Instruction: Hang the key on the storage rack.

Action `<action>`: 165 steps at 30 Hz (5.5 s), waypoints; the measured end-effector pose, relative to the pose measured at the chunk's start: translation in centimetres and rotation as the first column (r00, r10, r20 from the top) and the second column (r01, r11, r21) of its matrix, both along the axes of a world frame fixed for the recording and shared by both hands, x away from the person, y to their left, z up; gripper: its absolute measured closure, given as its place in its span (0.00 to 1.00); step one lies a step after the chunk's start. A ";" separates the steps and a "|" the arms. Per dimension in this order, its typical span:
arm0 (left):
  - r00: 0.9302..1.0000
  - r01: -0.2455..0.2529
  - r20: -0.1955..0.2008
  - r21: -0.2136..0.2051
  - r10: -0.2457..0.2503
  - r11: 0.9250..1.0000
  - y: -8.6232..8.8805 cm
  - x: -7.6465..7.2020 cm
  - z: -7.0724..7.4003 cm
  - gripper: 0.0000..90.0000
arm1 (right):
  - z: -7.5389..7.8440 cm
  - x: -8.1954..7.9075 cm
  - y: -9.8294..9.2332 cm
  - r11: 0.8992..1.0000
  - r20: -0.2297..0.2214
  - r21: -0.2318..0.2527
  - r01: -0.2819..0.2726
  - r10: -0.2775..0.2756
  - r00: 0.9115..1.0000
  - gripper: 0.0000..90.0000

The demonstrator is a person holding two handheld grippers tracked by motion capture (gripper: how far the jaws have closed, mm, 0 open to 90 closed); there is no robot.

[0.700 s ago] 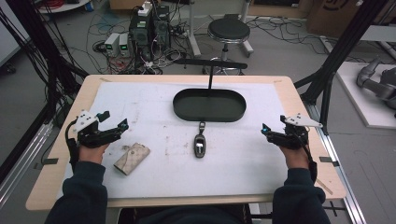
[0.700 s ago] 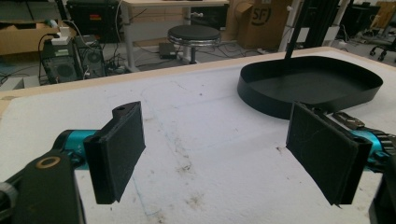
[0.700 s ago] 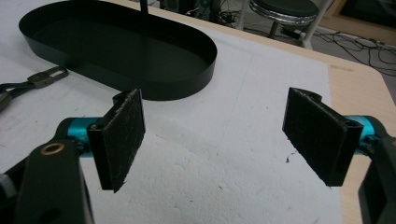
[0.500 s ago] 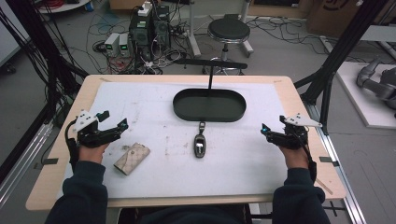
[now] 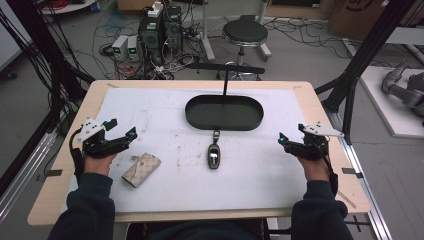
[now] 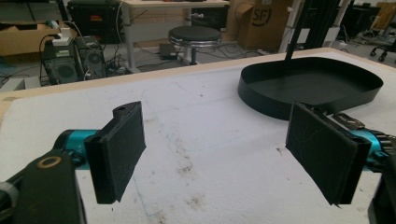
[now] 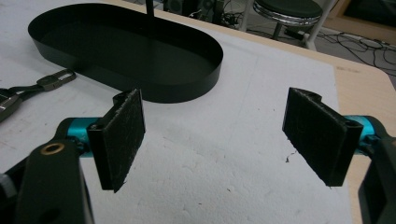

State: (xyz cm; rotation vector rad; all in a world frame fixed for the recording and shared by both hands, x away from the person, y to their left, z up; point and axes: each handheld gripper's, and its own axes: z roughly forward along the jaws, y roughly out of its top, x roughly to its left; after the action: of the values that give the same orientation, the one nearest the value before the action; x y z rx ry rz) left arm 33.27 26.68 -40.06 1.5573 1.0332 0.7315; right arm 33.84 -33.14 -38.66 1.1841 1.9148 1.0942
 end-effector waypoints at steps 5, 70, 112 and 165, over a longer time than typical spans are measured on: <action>1.000 0.006 0.003 0.005 -0.006 1.000 0.0 -0.1 0.0 0.22 | 0.0 -0.1 0.2 1.000 0.001 -0.004 -0.004 0.004 1.000 0.24; 0.999 0.007 -0.049 0.011 -0.006 1.000 0.1 0.6 -0.7 0.24 | -4.8 2.1 17.9 0.912 -0.303 -0.127 -0.391 0.340 0.891 0.33; 0.998 0.002 -0.056 0.016 -0.001 1.000 0.1 0.7 -0.8 0.26 | -3.6 3.4 16.9 0.900 -0.369 -0.118 -0.419 0.352 0.860 0.56; 0.998 -0.001 -0.068 0.010 0.002 1.000 0.3 0.8 -0.9 0.26 | 12.0 11.5 7.3 0.999 -0.004 0.037 -0.016 0.016 1.000 0.56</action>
State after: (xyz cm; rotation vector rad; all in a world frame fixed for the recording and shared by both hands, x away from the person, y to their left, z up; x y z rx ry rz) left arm 34.10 27.01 -40.96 1.5996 1.0823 0.6898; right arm 45.37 -25.87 -26.62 1.1944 1.9181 1.1408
